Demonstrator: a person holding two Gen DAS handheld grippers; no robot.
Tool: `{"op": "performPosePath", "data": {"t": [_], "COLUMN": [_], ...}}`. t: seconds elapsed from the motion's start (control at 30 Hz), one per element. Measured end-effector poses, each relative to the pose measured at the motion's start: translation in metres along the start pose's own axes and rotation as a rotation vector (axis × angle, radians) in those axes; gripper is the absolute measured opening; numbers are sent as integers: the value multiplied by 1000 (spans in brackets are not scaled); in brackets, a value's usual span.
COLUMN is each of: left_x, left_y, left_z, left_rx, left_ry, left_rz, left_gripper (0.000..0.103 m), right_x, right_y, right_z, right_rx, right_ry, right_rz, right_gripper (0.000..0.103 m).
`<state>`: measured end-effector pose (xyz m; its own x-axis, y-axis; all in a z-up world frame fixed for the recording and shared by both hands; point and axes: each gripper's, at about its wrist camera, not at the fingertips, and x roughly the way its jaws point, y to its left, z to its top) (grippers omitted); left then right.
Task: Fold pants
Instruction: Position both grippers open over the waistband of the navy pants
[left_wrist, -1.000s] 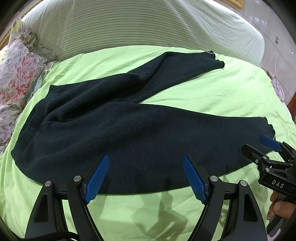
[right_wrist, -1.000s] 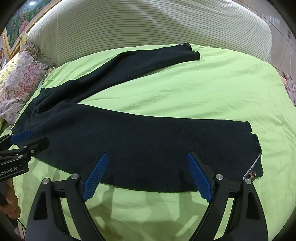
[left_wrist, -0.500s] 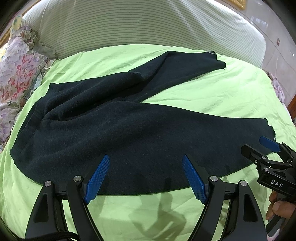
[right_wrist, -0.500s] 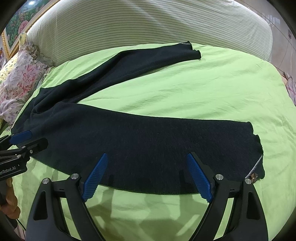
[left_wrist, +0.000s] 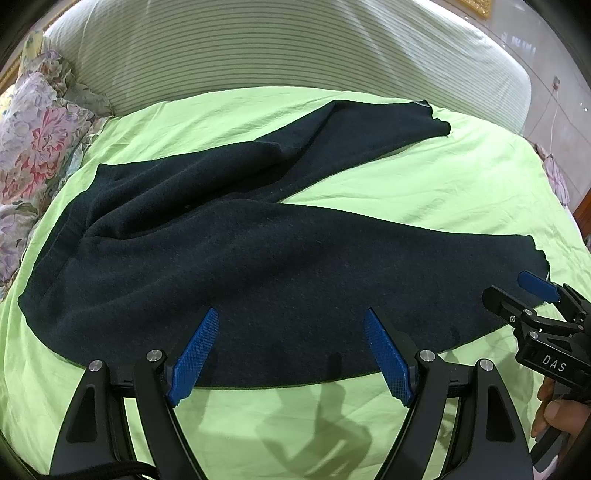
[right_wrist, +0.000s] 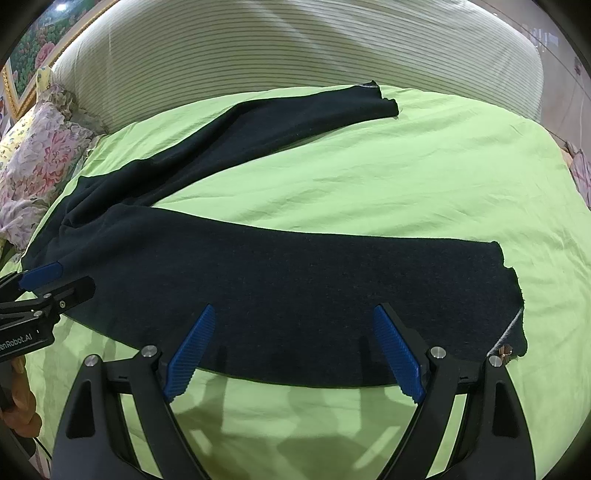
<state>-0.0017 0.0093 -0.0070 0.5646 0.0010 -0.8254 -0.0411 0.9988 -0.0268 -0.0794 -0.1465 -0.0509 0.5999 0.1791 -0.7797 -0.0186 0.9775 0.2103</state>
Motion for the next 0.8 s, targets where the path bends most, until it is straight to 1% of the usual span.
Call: {"op": "performPosePath", "data": {"t": [0.8], "left_x": [4], "left_y": [-7], "left_z": [3], "left_rx": [6], "left_ry": [13], "left_rz": [-5], "left_gripper": [82], "right_x": [-2], "right_y": [-8], "right_z": [4], "right_rx": [27], "right_ry": [-5], "right_rz": [9], "right_gripper": [87]}}
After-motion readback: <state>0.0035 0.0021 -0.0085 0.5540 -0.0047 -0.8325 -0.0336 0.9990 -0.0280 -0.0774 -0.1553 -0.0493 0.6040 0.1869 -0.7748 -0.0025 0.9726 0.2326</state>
